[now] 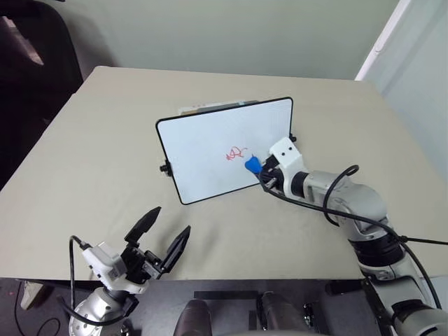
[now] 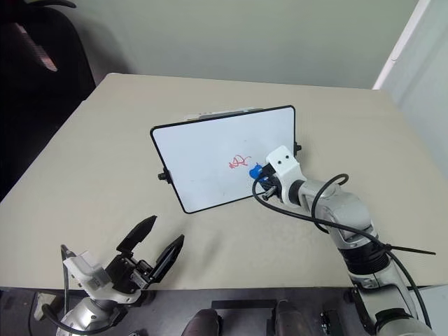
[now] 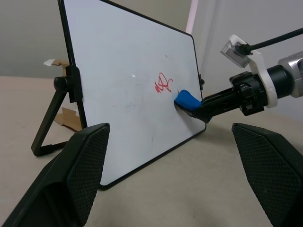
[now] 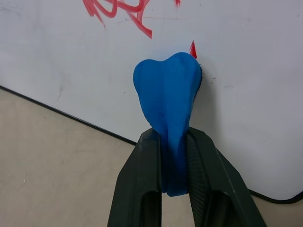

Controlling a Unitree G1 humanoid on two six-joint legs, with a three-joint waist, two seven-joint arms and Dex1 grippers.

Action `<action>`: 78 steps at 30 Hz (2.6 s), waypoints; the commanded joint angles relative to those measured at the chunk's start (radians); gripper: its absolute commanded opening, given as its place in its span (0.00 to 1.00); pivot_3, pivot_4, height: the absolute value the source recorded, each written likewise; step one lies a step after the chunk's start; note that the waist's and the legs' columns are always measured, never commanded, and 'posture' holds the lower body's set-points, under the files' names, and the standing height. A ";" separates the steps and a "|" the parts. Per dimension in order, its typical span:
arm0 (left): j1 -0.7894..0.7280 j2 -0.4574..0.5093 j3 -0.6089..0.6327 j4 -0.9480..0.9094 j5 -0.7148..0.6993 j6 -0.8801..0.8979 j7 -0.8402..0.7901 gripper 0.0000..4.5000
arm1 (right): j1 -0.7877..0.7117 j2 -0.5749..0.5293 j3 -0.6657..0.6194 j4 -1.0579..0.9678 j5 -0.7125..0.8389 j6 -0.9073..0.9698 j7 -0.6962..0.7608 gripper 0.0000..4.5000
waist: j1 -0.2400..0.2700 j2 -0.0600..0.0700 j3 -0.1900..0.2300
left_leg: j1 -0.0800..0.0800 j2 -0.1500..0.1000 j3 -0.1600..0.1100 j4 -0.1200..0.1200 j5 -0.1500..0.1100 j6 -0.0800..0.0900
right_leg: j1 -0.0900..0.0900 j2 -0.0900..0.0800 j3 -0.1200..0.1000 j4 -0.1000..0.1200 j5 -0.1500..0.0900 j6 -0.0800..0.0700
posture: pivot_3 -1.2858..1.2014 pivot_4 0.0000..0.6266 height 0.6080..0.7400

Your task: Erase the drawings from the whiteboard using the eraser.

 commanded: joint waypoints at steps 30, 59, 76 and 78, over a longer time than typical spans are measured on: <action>-0.014 -0.004 0.012 -0.012 -0.016 0.002 -0.002 1.00 | -0.171 0.056 -0.058 -0.006 -0.061 -0.033 0.014 0.09 | -0.012 0.001 0.001 | 0.000 0.000 0.000 0.000 0.001 -0.001 | -0.002 0.001 0.000 0.002 0.001 -0.002 | 0.52 0.24 1.00; 0.008 0.002 0.017 -0.024 -0.035 0.002 -0.009 1.00 | -0.230 0.107 -0.024 -0.010 -0.110 0.028 0.002 0.09 | -0.017 0.001 0.001 | -0.004 0.000 0.000 -0.001 0.003 -0.003 | -0.008 0.001 0.001 0.005 0.001 -0.002 | 0.52 0.24 1.00; 0.004 -0.001 0.013 -0.017 -0.031 0.001 -0.016 1.00 | -0.080 0.101 0.061 0.042 -0.121 0.044 0.028 0.09 | -0.015 0.001 0.001 | -0.003 0.000 0.000 0.000 0.005 -0.007 | -0.006 0.000 0.001 0.006 0.002 -0.004 | 0.52 0.24 1.00; 0.003 -0.003 0.011 -0.018 -0.028 0.002 -0.015 1.00 | -0.096 0.101 0.064 0.039 -0.123 0.044 0.029 0.09 | -0.015 0.001 0.001 | -0.003 0.000 0.000 0.000 0.006 -0.007 | -0.006 0.001 0.000 0.007 0.002 -0.005 | 0.52 0.24 1.00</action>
